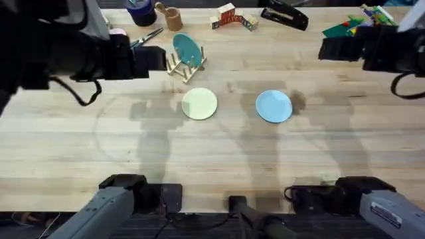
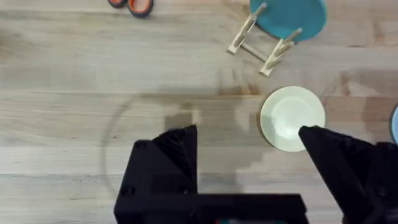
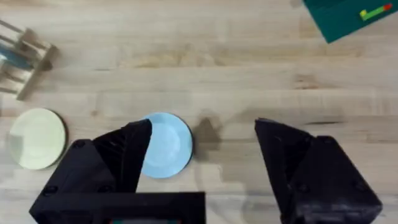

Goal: Pick up the plates from the table one by one and place each into a slot on the dish rack.

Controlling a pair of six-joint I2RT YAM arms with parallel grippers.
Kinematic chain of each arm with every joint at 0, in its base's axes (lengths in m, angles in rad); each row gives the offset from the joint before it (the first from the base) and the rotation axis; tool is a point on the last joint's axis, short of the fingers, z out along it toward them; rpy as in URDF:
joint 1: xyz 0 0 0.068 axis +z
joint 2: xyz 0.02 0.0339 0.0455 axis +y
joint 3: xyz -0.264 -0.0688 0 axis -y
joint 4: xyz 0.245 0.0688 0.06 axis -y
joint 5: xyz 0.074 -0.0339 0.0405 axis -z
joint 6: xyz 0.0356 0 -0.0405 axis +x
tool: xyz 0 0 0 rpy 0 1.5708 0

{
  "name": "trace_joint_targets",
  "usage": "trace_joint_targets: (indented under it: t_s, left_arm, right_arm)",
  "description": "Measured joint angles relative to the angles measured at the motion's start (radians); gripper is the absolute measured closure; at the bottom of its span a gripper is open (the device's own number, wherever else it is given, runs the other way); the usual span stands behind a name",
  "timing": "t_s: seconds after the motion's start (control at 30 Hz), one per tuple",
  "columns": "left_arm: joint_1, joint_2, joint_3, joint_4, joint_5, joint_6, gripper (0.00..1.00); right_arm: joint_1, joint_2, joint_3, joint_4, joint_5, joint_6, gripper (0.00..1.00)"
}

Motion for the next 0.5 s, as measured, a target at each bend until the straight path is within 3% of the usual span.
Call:
trace_joint_targets:
  t_s: [0.23,0.4,0.43,0.5]
  left_arm:
    - [0.000,0.047,0.000,0.005,0.006,-0.003,0.039]
    - [0.000,0.046,0.001,0.010,0.033,-0.007,0.851]
    - [0.000,0.046,0.001,0.010,0.048,-0.007,0.926]
    - [0.001,0.046,0.001,0.011,0.093,-0.007,0.956]
  right_arm:
    - [0.000,0.024,0.000,-0.004,0.000,0.000,0.005]
    - [0.000,0.024,0.000,-0.005,0.000,0.000,0.005]
    - [0.000,0.024,0.000,-0.005,0.000,0.000,0.005]
    - [0.000,0.024,0.000,-0.005,0.000,0.000,0.005]
